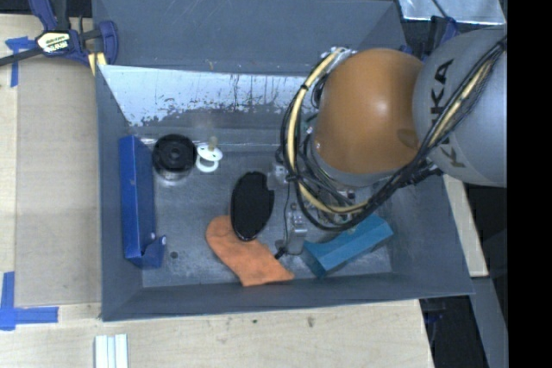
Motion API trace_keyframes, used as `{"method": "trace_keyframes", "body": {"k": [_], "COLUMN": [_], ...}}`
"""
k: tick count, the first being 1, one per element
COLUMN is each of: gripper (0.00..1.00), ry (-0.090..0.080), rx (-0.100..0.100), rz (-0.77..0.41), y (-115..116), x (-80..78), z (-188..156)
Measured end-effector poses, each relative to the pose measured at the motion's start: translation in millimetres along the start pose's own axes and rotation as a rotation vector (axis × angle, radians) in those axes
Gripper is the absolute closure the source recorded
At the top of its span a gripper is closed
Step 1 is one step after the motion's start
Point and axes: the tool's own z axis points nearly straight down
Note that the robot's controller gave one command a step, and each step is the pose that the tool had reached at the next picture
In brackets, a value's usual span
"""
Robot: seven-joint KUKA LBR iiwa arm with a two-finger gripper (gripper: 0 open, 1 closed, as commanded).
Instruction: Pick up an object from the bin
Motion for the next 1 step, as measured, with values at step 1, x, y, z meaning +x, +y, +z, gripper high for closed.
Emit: {"method": "trace_keyframes", "body": {"k": [1], "gripper": [0.00], "ry": [0.000], "rx": [0.000], "rz": [0.000], "y": [0.0], "x": [0.0], "z": [0.0]}}
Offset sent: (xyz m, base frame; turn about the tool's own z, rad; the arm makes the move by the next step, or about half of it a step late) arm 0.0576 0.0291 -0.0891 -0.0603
